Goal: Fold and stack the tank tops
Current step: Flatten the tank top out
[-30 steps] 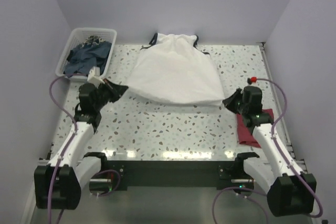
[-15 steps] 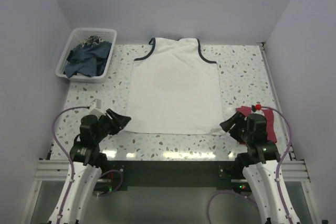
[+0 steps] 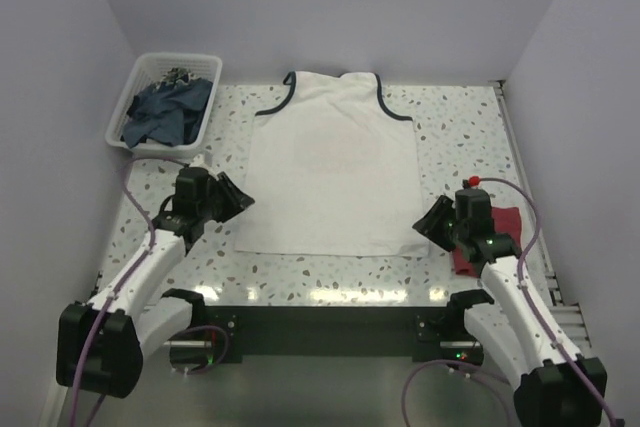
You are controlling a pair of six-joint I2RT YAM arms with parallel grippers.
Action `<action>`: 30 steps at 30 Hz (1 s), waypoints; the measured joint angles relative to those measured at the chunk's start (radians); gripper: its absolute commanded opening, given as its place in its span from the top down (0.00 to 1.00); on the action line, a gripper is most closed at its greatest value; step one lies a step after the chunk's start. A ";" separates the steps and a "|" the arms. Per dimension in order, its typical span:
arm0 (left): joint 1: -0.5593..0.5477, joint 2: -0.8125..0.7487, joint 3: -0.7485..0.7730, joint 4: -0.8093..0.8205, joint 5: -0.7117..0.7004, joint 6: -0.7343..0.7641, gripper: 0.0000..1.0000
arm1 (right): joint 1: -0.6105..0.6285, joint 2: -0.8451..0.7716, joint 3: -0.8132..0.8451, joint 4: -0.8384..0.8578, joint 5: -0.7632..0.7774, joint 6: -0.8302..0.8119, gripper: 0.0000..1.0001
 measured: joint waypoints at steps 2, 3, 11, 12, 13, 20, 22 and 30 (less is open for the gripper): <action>-0.041 0.074 0.000 0.027 -0.007 0.005 0.63 | 0.040 0.073 -0.013 0.043 0.014 0.008 0.53; -0.060 0.096 0.000 0.043 -0.008 0.006 0.64 | 0.068 0.112 -0.016 0.068 0.032 0.014 0.54; -0.082 0.139 -0.028 0.142 -0.033 0.007 0.64 | 0.196 0.168 -0.139 0.183 0.114 0.087 0.51; -0.082 0.144 -0.031 0.148 -0.036 0.007 0.64 | 0.196 0.153 -0.163 0.181 0.126 0.100 0.51; -0.082 0.150 -0.035 0.153 -0.040 0.008 0.64 | 0.196 0.134 -0.172 0.185 0.137 0.113 0.50; -0.082 0.172 -0.055 0.167 -0.067 0.016 0.63 | 0.199 0.086 -0.170 0.136 0.198 0.130 0.46; -0.082 0.172 -0.061 0.167 -0.071 0.017 0.63 | 0.198 0.056 -0.152 0.093 0.216 0.126 0.46; -0.082 0.172 -0.063 0.168 -0.079 0.018 0.63 | 0.198 0.025 -0.013 0.024 0.257 0.123 0.49</action>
